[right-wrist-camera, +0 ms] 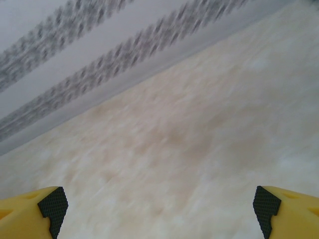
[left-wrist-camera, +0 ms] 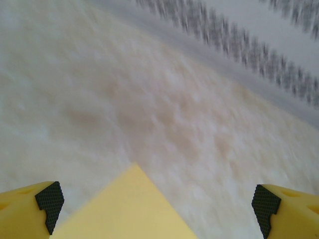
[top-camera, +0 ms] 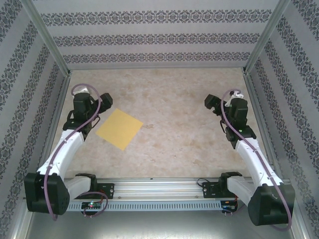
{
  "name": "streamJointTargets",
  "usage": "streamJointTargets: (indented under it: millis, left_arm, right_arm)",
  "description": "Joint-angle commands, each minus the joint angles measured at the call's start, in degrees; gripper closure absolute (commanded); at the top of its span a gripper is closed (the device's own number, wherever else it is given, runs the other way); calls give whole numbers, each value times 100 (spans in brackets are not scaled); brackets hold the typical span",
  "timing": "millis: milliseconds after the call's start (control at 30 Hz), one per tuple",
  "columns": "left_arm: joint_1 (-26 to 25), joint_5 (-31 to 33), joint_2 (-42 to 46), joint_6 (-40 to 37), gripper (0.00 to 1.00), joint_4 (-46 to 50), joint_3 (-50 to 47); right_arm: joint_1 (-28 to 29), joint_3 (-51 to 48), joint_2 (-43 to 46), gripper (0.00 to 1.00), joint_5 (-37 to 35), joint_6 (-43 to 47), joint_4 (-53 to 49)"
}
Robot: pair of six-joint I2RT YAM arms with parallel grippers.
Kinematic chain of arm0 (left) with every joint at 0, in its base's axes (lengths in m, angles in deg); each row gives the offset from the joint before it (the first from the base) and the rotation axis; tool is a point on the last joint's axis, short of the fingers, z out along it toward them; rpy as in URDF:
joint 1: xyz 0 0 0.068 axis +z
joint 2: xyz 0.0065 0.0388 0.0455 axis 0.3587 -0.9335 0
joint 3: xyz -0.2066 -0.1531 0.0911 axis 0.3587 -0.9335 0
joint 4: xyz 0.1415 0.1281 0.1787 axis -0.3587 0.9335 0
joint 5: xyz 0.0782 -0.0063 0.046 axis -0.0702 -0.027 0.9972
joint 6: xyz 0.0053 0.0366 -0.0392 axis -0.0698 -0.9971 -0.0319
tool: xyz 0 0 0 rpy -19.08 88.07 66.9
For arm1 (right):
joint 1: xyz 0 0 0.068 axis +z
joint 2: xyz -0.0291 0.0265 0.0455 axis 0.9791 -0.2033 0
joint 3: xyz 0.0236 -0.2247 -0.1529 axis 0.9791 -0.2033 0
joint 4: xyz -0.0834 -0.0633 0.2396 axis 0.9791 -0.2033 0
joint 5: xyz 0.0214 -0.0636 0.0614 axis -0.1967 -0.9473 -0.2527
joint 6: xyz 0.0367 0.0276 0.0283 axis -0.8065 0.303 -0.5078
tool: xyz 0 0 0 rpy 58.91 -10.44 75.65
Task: Fold a paper plane with a square sheet of paper (pick it up from the middle)
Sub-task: Move the square sheet of paper to the center of the table.
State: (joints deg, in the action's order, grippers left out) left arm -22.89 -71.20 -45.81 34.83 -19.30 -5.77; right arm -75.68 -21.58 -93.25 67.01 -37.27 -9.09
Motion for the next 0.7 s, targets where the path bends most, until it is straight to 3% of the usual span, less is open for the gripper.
streamJointTargets:
  millis: [0, 200, 400, 667]
  left_arm:
    - [-91, -1352, -437, 472, 0, 822, -27]
    - [-488, -1224, -942, 501, 0, 1039, -20]
    - [-638, -769, -1089, 589, 0, 1077, -180]
    - [-918, -727, -1151, 856, 0, 1241, -347]
  right_arm:
    - [250, -109, -294, 2, 1549, -664, -618]
    - [1065, 48, -474, 2, 1684, -467, -1124]
    - [1818, -42, -324, 2, 1266, -404, -1342]
    - [2004, -245, -238, 2, 968, -498, -1539]
